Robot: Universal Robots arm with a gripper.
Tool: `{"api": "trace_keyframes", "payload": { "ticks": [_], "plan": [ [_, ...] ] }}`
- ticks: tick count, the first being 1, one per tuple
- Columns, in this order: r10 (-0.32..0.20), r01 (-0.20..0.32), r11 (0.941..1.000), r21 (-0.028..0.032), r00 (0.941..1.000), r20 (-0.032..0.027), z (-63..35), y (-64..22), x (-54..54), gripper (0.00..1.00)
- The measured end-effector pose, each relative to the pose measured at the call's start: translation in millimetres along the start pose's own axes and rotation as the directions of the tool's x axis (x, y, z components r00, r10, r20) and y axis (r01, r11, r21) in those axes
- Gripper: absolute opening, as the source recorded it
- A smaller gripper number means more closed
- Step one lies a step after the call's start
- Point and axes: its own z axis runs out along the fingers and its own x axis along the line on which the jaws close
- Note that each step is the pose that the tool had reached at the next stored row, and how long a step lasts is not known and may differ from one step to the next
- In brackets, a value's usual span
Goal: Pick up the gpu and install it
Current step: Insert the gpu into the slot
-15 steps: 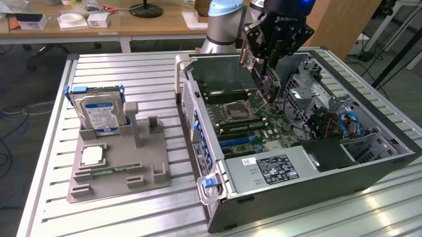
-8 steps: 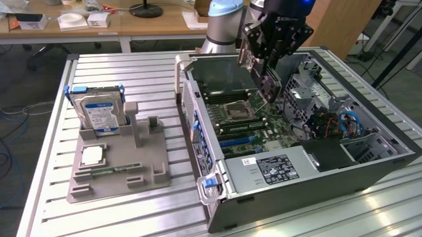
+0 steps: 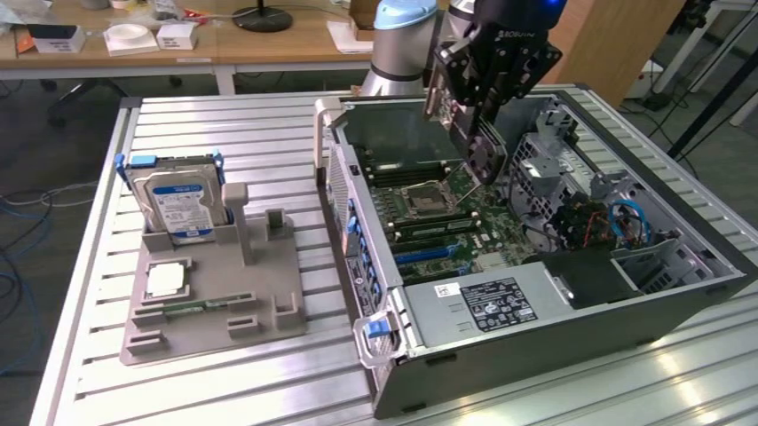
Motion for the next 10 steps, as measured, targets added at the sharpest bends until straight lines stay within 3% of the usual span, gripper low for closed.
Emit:
{"api": "trace_keyframes", "payload": {
  "ticks": [10],
  "plan": [
    [-0.047, 0.047, 0.9989, -0.0013, 0.9989, -0.0021, 0.1, 0.0, 0.0, 0.26]
  ]
}}
